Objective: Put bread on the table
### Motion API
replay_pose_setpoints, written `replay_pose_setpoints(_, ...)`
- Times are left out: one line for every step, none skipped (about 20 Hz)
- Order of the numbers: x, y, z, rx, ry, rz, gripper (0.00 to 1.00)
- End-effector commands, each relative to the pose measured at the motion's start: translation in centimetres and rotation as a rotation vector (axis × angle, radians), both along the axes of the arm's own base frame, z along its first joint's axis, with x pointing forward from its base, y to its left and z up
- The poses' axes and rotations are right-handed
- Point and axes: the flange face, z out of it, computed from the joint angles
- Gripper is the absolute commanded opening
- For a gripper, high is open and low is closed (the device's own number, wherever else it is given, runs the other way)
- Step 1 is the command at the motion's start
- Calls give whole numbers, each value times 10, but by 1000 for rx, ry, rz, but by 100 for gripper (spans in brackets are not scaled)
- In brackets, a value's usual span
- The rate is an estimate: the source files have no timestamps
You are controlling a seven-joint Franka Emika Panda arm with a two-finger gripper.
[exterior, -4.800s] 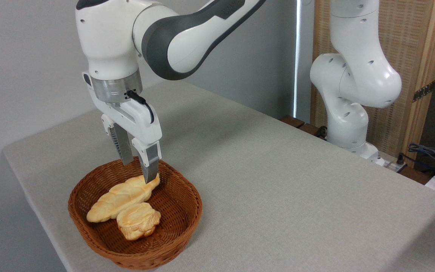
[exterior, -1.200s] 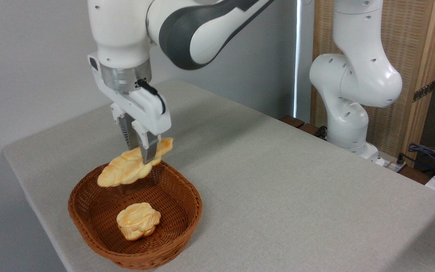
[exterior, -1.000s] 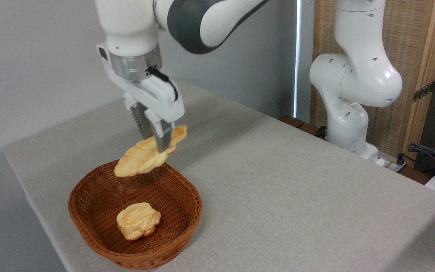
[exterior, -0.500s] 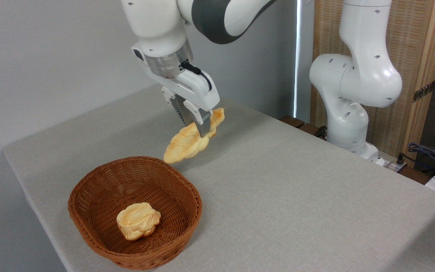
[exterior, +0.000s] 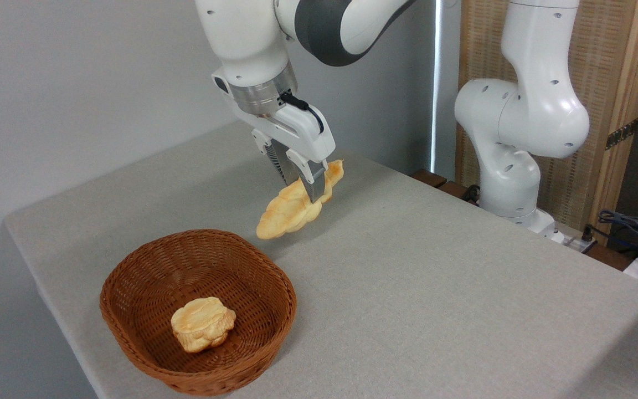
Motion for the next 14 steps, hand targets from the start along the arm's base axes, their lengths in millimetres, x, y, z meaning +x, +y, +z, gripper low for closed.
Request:
replay_pose_setpoints(-4, -7, 3, 13, -28, -25, 100)
replay_pose_setpoints(-4, -7, 3, 13, -28, -25, 100)
replay_pose_setpoints(-4, -7, 3, 13, -28, -24, 100)
replay_pose_setpoints(-4, -8, 3, 13, -28, -25, 100)
replay_pose_setpoints(-5, -11, 3, 13, -28, -30, 100)
replay_pose_setpoints(-5, -13, 2, 14, -26, -33, 100)
replay_pose_setpoints(-5, -14, 3, 14, -27, -34, 100)
replay_pose_setpoints(-5, -14, 4, 14, -29, -35, 100)
replay_pose_setpoints(-5, -14, 4, 14, -29, -35, 100)
replay_pose_setpoints(-5, -14, 4, 14, -29, -35, 100)
replay_pose_setpoints(-5, -14, 3, 14, -27, -35, 100)
replay_pose_setpoints(-4, -14, 4, 13, -30, -34, 100)
replay_pose_setpoints(-4, -14, 4, 12, -32, -36, 100)
replay_pose_setpoints(-3, -14, 6, 13, -37, -38, 100)
